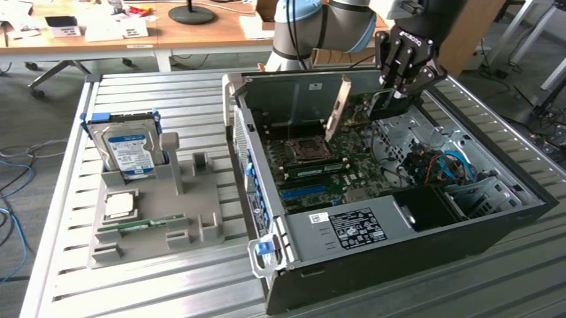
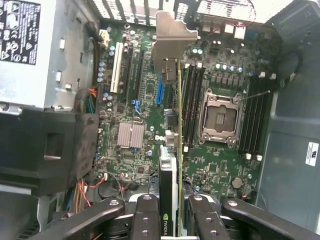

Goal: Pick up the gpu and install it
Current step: 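Insert the gpu into the slot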

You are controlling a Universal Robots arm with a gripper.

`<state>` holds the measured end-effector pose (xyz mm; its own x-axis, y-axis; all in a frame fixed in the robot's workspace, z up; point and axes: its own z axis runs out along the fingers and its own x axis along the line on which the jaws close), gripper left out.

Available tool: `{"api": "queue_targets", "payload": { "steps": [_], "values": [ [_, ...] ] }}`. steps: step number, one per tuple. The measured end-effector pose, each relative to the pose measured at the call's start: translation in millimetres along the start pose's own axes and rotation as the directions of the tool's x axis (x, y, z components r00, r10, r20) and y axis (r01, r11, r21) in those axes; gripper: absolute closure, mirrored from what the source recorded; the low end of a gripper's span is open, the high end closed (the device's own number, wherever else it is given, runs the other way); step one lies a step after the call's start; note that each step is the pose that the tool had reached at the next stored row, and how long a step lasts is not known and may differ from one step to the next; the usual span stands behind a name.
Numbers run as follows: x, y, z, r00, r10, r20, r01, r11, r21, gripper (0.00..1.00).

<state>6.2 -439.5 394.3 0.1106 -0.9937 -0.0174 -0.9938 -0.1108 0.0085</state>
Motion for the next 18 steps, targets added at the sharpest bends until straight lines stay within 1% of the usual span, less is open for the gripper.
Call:
{"api": "queue_targets", "payload": {
  "steps": [4, 8, 11, 16, 18],
  "values": [
    [-0.1, 0.8, 2.9, 0.9986, 0.053, 0.0004, -0.053, 0.9986, 0.0009, 0.73],
    [-0.1, 1.6, 6.1, 0.994, 0.11, 0.001, -0.11, 0.9939, 0.0018, 0.73],
    [-0.1, 3.4, 9.3, 0.993, 0.118, 0.0011, -0.118, 0.993, 0.0021, 0.73],
    [-0.2, 7.9, 18.2, 0.993, 0.118, 0.0011, -0.118, 0.993, 0.0022, 0.73],
    [-0.2, 8.3, 19.1, 0.993, 0.118, 0.0009, -0.118, 0.993, 0.0021, 0.73]
  ]
}}
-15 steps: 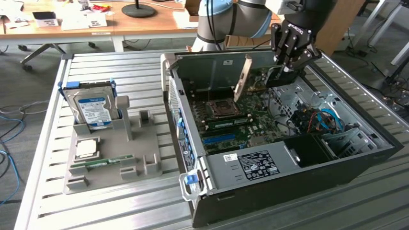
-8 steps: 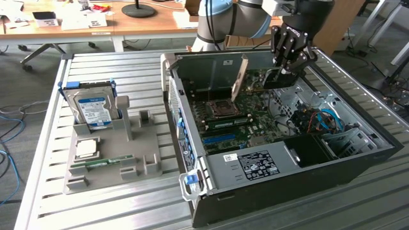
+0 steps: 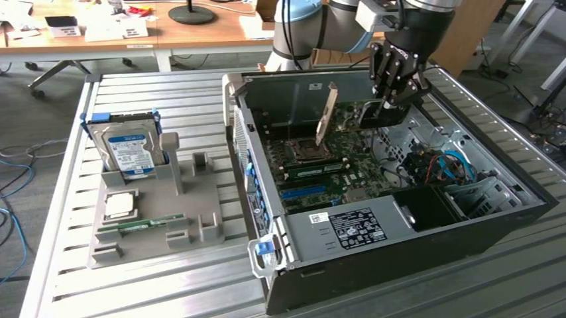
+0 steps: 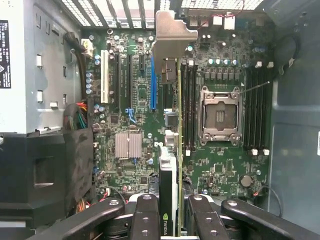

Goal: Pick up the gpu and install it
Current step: 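Insert the gpu into the slot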

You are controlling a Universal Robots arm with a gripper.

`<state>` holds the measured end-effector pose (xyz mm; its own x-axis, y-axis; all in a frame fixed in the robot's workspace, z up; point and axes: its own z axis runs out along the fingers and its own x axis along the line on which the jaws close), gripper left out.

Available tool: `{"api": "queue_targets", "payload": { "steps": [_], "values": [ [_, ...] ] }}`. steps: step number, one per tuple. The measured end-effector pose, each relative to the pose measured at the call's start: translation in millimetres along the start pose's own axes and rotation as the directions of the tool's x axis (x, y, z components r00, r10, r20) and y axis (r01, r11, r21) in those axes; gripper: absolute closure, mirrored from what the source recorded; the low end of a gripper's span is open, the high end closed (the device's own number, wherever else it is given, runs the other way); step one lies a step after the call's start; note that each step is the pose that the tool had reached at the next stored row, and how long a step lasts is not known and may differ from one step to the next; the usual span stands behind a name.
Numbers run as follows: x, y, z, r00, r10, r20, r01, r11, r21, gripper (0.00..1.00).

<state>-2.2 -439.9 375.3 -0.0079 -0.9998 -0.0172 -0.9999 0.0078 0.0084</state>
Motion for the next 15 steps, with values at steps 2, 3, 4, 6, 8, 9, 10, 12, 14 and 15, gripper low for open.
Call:
{"api": "queue_targets", "payload": {
  "steps": [2, 3, 4, 6, 8, 9, 10, 12, 14, 15],
  "values": [
    [0.0, 0.0, 0.0, 1.0, 0.0, -0.0002, 0.0, 1.0, -0.0001, 0.73],
    [0.0, 0.0, 0.1, 1.0, 0.0, 0.0, 0.0, 1.0, 0.0, 0.73],
    [0.0, 0.1, 0.2, 1.0, 0.0, 0.0001, 0.0, 1.0, 0.0001, 0.73],
    [0.0, 0.1, 0.2, 1.0, 0.0, 0.0002, 0.0, 1.0, 0.0001, 0.73],
    [0.0, 0.0, 1.2, 1.0, 0.0, 0.0006, 0.0, 1.0, 0.0001, 0.73],
    [0.1, 0.1, 2.0, 1.0, 0.0, 0.0004, 0.0, 1.0, 0.0001, 0.73],
    [0.1, 0.1, 2.8, 1.0, 0.0, 0.0002, 0.0, 1.0, 0.0, 0.73],
    [0.1, 0.0, 4.3, 1.0, 0.0, 0.0001, 0.0, 1.0, 0.0, 0.73],
    [0.1, 0.0, 5.7, 1.0, 0.0, 0.0002, 0.0, 1.0, 0.0, 0.73],
    [0.2, 0.0, 6.8, 1.0, 0.0, 0.0002, 0.0, 1.0, 0.0, 0.73]
  ]
}}
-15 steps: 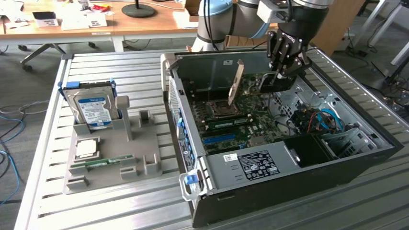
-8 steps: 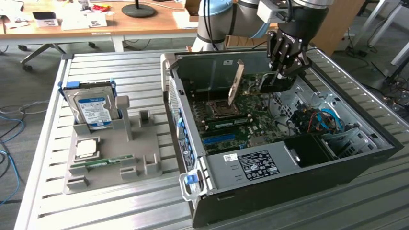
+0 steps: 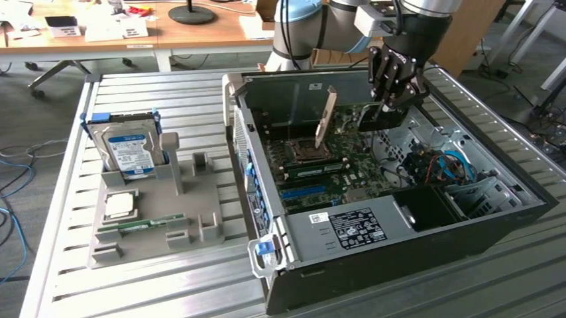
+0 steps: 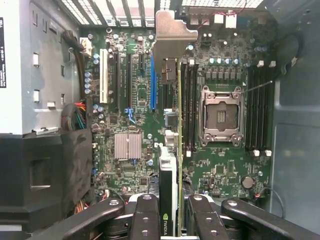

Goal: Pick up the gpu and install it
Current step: 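Insert the gpu into the slot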

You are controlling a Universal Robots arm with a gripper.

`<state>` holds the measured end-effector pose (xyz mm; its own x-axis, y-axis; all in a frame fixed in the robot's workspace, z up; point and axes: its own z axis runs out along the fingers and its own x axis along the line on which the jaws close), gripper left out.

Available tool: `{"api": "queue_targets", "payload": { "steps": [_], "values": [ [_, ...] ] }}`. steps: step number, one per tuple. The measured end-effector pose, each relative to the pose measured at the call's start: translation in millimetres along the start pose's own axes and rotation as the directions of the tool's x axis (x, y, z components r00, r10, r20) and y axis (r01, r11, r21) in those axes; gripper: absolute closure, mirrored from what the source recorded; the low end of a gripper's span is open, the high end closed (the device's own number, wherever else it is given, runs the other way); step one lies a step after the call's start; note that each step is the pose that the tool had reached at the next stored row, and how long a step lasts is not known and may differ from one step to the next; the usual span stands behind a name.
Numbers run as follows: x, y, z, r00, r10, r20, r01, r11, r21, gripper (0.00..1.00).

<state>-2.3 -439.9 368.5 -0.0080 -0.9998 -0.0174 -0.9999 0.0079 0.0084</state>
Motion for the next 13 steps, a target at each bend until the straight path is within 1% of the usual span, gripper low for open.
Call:
{"api": "queue_targets", "payload": {
  "steps": [5, 13],
  "values": [
    [0.1, -0.1, 6.7, 1.0, 0.0, 0.0, 0.0, 1.0, 0.0, 0.73],
    [0.1, -0.1, 7.7, 1.0, 0.0, -0.0001, 0.0, 1.0, 0.0, 0.73]
  ]
}}
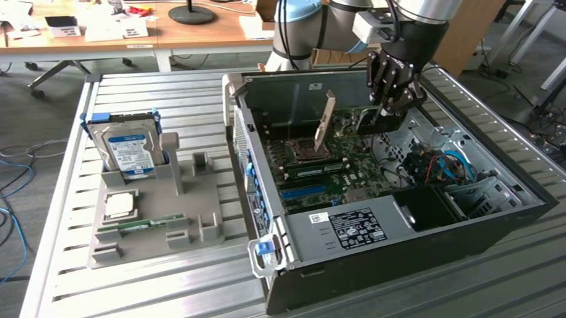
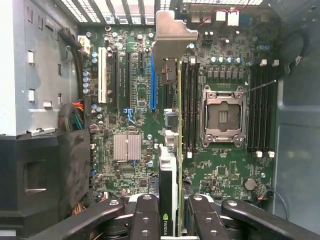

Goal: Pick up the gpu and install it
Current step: 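Insert the gpu into the slot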

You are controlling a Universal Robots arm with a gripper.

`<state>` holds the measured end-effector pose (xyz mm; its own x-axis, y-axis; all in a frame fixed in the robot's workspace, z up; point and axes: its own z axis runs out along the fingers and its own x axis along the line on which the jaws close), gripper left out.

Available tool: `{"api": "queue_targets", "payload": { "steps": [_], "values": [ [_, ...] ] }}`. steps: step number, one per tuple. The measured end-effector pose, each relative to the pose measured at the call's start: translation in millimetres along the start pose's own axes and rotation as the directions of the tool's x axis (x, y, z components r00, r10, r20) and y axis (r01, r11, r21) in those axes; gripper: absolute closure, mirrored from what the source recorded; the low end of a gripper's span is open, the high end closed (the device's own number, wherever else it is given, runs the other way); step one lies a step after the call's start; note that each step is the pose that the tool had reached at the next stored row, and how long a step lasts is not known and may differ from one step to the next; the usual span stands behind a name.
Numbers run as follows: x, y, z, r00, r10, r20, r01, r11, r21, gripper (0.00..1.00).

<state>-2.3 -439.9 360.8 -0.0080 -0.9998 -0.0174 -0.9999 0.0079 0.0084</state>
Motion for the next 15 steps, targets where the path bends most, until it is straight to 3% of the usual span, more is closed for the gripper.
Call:
{"api": "queue_targets", "payload": {
  "steps": [15],
  "values": [
    [0.0, -0.1, 4.5, 1.0, 0.0, 0.0003, 0.0, 1.0, 0.0001, 0.73]
  ]
}}
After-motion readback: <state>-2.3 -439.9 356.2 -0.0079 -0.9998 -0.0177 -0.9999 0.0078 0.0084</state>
